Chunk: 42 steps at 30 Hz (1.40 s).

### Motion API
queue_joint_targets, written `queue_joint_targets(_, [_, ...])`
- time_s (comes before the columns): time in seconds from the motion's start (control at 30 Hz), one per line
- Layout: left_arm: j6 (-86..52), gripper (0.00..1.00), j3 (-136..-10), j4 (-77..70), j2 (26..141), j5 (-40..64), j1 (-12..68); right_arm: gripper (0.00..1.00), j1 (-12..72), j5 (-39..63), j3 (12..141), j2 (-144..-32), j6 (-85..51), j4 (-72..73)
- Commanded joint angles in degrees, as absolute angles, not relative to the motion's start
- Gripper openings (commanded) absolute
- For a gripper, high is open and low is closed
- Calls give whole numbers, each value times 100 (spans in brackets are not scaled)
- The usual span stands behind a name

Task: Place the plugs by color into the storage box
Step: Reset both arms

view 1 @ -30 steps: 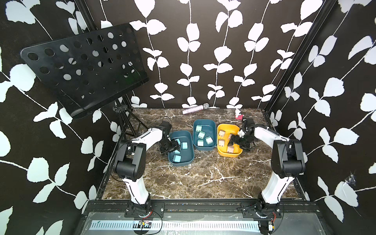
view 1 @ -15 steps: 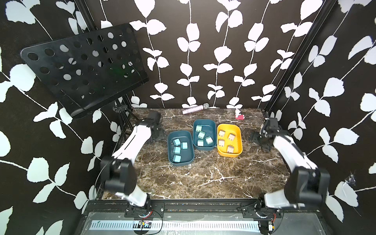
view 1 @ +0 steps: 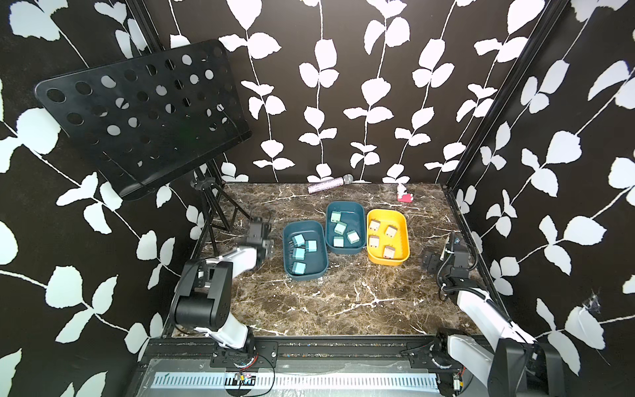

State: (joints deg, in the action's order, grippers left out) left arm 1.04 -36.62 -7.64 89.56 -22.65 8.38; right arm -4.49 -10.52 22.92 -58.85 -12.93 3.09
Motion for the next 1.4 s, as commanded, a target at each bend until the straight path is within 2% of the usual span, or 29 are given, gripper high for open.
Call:
queue_joint_targets(0.0, [645,99,-3066,-3679,8762,-1621,671,99,-430,-1344,2246,-5843,-1156,868])
queue_joint_targets(0.03, [571,99,-2615,-4478,8736,-1202,497,99,-428,-1411,2166,-5802,-1188,967])
queue_joint_targets(0.07, [471,99,-2248,-4990,8726,-1083,401,99,-428,-1472,2092,-5769,-1233,1084])
queue_joint_targets(0.1, [425,99,-1942,-6093,9028,-1223,356,99,-425,-1514,1999,-5731,-1284,1243])
queue_joint_targets(0.13, [355,99,-1875,-6213,9054,-1189,275,99,-425,-1540,1890,-5730,-1313,1453])
queue_joint_targets(0.2, [341,99,-2209,-5083,8791,-1095,285,99,-425,-1540,1698,-5816,-1319,1933])
queue_joint_targets(0.23, [544,99,-2220,-5455,8998,-1119,371,99,-429,-1539,1580,-5918,-1318,2261])
queue_joint_targets(0.3, [510,99,-2285,-5048,8838,-1169,420,99,-428,-1642,1567,-6180,-1388,2679])
queue_joint_targets(0.4, [574,99,-2222,-5366,8963,-1174,420,99,-429,-1852,1761,-6821,-1485,3179])
queue_joint_targets(0.63, [520,99,-2280,-5072,8846,-1155,422,99,-415,-2231,2080,-8016,-1359,4392])
queue_joint_targets(0.7, [531,99,-2261,-5192,8903,-1173,416,99,-340,-2249,2260,-7937,-1327,3885])
queue_joint_targets(0.87, [527,99,-2276,-5085,8861,-1161,422,99,-2,-2114,2389,-8226,-718,4100])
queue_joint_targets(0.93, [522,99,-2275,-5115,8868,-1172,422,99,389,-1513,2278,-8794,83,5093])
queue_joint_targets(0.97, [522,99,-2276,-5100,8868,-1169,420,99,482,-1778,1969,-8971,118,5943])
queue_joint_targets(1.0, [520,99,-2276,-5101,8866,-1168,418,99,537,-2216,1950,-8824,-34,5712])
queue_joint_targets(1.03, [527,99,-2271,-5108,8868,-1168,421,99,492,-2176,2037,-8673,-162,5258])
queue_joint_targets(1.37, [525,99,-2279,-5106,8868,-1163,422,99,483,-2190,2157,-8767,-115,5196])
